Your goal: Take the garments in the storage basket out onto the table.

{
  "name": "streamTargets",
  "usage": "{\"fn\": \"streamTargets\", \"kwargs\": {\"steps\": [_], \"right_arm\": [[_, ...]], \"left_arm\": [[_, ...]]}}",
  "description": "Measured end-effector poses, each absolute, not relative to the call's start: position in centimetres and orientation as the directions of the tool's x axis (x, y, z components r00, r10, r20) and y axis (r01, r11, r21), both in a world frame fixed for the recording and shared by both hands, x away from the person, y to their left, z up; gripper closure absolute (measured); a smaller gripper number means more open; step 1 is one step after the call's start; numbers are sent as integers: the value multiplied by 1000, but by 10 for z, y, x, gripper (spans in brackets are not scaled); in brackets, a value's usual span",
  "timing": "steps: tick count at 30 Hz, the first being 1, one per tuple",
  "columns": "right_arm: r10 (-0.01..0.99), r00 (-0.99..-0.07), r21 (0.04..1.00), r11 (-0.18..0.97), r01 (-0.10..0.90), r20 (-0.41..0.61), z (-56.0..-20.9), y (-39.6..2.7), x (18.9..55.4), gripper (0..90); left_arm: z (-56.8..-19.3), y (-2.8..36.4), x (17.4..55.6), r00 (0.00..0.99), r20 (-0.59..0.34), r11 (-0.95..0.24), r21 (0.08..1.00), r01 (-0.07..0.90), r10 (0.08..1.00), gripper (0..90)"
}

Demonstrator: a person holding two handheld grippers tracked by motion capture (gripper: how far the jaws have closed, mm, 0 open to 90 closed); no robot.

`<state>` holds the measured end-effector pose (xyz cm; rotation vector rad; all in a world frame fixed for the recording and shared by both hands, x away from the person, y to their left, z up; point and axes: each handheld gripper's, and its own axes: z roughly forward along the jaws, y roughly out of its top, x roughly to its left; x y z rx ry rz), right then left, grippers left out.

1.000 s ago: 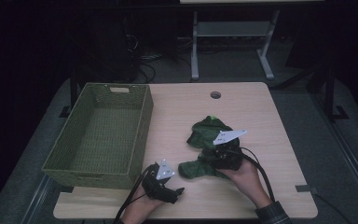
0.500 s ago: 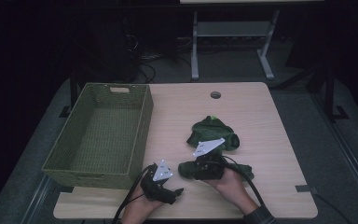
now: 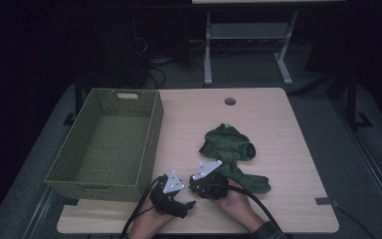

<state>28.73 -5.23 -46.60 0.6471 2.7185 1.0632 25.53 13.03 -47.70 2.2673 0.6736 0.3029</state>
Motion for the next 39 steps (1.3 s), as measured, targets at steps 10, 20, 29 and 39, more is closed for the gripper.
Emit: {"fn": "streamTargets", "kwargs": {"steps": [10,20,29,39], "right_arm": [[419,-903,668,647,368,92,-462,-59,287,875],[388,-912,745,568,349,132,-434,-70,277,875],[416,-899,789,503,352,136,-411,-93,275,873],[490,-861,801,459,385,134,-404,-123,284,867]], "left_arm": [[-477,130,255,831,4,-581,717,386,556,125],[-478,130,255,830,0,-577,719,387,558,125],[-477,130,255,831,-2,-579,716,389,557,124],[-477,130,255,830,-3,-577,718,390,558,124]]}}
